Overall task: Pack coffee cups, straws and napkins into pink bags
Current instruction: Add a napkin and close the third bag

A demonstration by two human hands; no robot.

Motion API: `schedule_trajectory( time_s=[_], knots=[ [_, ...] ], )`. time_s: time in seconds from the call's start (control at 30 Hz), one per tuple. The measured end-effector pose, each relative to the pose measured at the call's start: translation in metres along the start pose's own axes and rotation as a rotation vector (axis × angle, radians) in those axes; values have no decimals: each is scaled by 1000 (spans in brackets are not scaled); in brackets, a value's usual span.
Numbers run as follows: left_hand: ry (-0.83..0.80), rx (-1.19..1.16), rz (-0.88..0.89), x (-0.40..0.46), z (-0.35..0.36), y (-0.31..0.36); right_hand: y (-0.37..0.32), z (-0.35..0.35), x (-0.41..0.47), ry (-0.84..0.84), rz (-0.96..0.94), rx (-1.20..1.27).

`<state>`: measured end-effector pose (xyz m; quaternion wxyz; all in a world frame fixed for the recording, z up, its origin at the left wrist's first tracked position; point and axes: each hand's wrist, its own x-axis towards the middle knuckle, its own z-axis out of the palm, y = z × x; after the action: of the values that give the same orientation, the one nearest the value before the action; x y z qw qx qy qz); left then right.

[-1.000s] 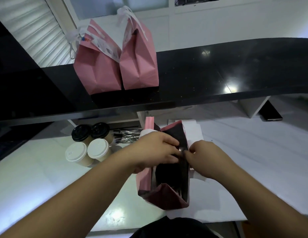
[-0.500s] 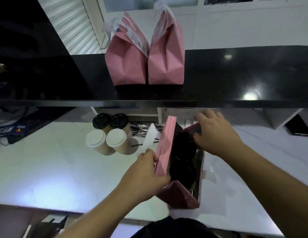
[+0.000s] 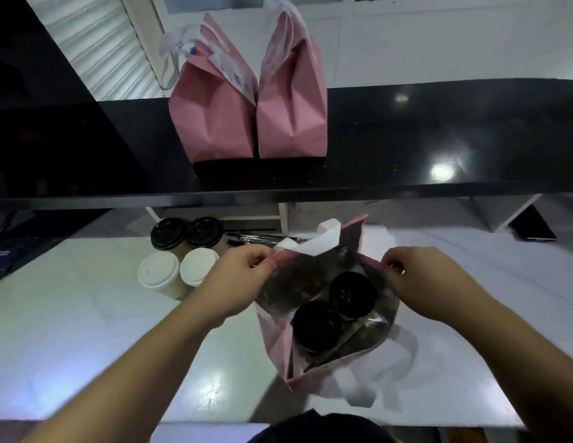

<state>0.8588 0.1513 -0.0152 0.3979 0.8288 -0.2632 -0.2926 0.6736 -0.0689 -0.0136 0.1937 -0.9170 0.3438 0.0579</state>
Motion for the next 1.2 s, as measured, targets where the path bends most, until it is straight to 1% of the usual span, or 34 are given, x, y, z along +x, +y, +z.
schedule_trajectory(
  time_s=[0.23, 0.33, 0.4, 0.43, 0.47, 0.53, 0.57, 0.63, 0.73, 0.87, 0.97, 1.03, 1.2],
  knots=[
    [-106, -143, -14, 36, -5, 6, 1, 10, -48, -85, 27, 130],
    [-137, -191, -18, 41, -3, 3, 2, 5, -55, -198, 43, 199],
    [-141, -221, -19, 43, -3, -1, 9, -2, -48, -285, 83, 344],
    [-142, -239, -22, 44, -3, -4, 16, -5, -40, -284, 135, 451],
    [-138, -249, -24, 45, -3, -7, 25, -5, -29, -245, 206, 536],
    [-124, -232, -17, 47, -3, -10, 45, 1, 3, -124, 339, 578],
    [-123, -222, -10, 48, -3, -12, 53, 8, 21, -85, 373, 547],
    [-121, -220, -9, 49, -2, -12, 62, 26, 57, -64, 375, 455],
    [-127, -197, -12, 49, -3, -7, 61, 49, 108, -80, 267, 271],
    [-139, -190, -19, 53, -5, -7, 44, 73, 159, -104, 191, 166],
    [-149, -209, -15, 55, -5, -7, 44, 93, 180, -132, 174, 71],
    [-151, -217, -9, 57, -4, -7, 48, 104, 188, -148, 195, 60],
    [-142, -242, -21, 61, -3, -8, 52, 122, 194, -122, 191, 35]
  ],
)
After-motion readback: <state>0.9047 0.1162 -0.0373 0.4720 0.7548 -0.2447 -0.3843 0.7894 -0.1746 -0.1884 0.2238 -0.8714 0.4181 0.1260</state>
